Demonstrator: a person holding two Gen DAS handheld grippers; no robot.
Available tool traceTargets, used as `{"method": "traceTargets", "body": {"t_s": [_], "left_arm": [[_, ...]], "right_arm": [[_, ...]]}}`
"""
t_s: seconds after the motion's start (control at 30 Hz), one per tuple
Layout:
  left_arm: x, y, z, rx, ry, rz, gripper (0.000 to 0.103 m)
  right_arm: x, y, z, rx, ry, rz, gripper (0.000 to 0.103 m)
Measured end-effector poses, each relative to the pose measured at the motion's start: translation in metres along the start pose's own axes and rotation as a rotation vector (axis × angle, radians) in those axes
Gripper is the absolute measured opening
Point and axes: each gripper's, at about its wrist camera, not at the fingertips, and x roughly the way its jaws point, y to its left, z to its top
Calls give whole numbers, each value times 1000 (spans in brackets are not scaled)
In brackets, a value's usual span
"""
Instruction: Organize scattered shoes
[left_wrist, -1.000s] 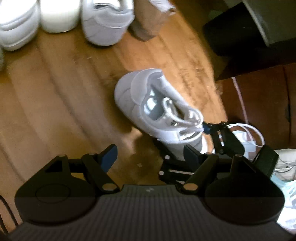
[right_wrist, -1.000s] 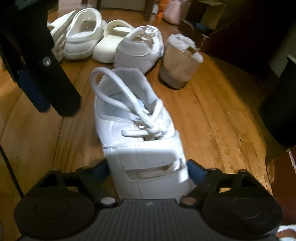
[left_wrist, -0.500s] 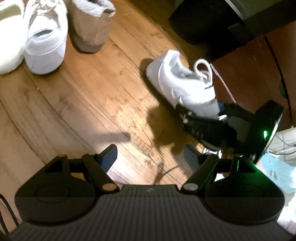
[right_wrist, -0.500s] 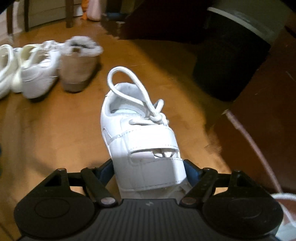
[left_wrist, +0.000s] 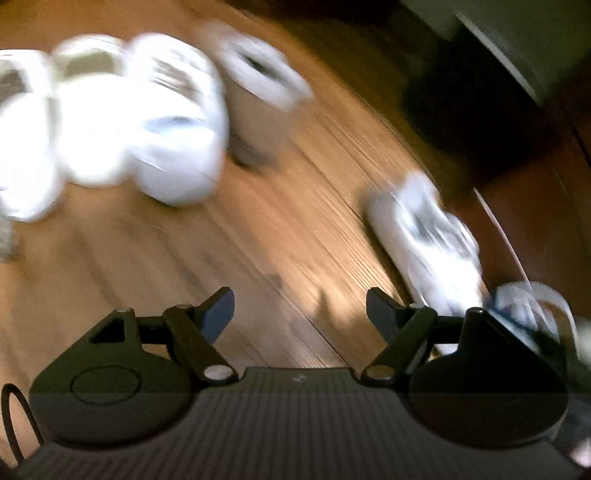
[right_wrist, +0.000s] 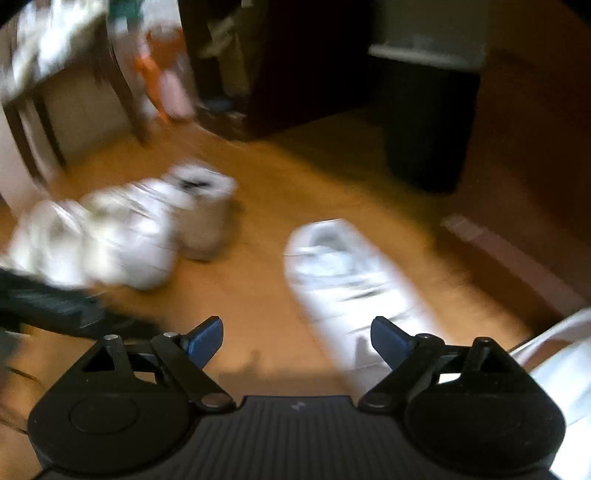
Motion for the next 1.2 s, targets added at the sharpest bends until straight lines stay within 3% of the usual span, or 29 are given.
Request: {"method": "traceTargets", "body": {"t_s": [0.1, 0.2, 0.23, 0.27, 0.3, 0.5, 0.63, 0.87, 0.93, 0.97, 1.0, 1.07, 1.2], "left_arm": [[-3, 31, 21, -83, -71, 64, 78], [-1, 43, 44, -43, -135, 173, 74], [1, 45, 51, -18, -158, 218, 67], [4, 46, 57, -4, -173, 258, 36], [8, 46, 63, 5, -178, 284, 33], [38, 43, 87, 92, -210, 387, 38], [60, 39, 102, 138, -183, 391, 39], [96, 36, 126, 175, -209, 429, 39], [102, 34, 130, 198, -243, 432, 34], [103, 32, 128, 202, -271, 432, 20], [104, 29, 125, 207, -299, 446, 18], [103, 23, 119, 207, -312, 468, 16], [83, 30, 107, 83, -297, 373, 15]], "right_arm": [[29, 13, -6, 123, 53, 142, 48], [55, 28, -8, 189, 65, 234, 32], [60, 33, -7, 191, 63, 241, 30], [65, 38, -7, 190, 59, 246, 30], [71, 43, -6, 190, 63, 254, 30], [81, 53, -3, 223, 111, 302, 33], [80, 59, -7, 189, 113, 271, 33], [81, 56, -15, 235, 140, 273, 37], [79, 55, -20, 233, 157, 261, 39], [78, 53, -22, 233, 166, 257, 42], [77, 51, -24, 230, 169, 253, 44], [72, 48, -26, 222, 171, 245, 54], [58, 40, -30, 179, 180, 179, 54]]}}
